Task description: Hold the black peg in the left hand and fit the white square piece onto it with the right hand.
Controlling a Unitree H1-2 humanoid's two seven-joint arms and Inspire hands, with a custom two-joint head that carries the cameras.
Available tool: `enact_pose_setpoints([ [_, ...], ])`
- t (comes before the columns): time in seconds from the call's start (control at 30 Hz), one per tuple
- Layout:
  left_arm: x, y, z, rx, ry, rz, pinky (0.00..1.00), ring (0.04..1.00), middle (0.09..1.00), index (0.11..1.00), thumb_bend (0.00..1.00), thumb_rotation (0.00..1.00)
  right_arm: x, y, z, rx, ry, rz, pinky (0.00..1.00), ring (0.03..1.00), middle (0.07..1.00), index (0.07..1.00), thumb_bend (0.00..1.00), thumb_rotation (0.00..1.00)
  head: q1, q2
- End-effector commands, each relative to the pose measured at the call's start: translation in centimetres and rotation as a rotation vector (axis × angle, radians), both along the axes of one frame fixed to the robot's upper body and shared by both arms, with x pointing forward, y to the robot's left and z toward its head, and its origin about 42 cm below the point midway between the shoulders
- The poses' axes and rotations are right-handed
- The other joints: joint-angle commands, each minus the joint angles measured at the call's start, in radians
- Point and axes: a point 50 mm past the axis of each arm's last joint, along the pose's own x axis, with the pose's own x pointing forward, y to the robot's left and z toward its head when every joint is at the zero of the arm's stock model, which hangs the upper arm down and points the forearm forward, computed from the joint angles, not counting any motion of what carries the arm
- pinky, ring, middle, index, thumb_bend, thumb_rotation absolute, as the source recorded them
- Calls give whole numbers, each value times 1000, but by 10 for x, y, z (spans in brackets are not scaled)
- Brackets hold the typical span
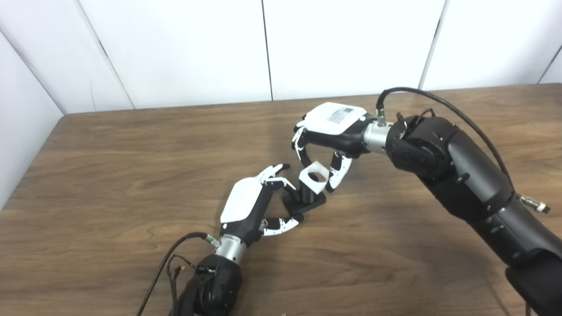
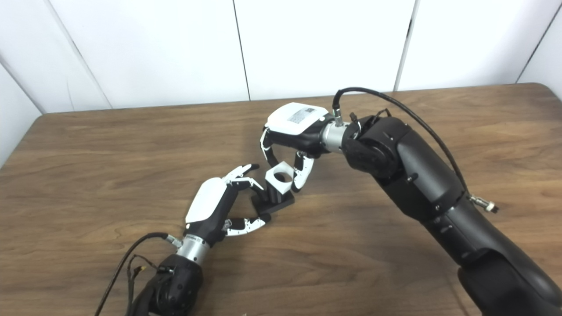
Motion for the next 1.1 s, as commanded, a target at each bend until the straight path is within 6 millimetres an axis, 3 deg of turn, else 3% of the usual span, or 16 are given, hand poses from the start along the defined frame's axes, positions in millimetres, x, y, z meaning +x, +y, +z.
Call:
enact_pose_setpoints([
  [0.0,5,-2,11,8,-39,-7,872,930,914,489,524,67,3,1,21,24,-68,17,966,907,799,476,522,139,4,1],
  [0.77,5,-7,11,4,-33,-5,856,924,912,489,524,66,1,22,21,52,-53,41,966,915,798,476,521,139,12,4],
  [1.07,5,-6,12,1,-35,-5,858,925,912,489,524,66,1,19,14,8,-54,39,956,909,793,476,520,141,15,6],
])
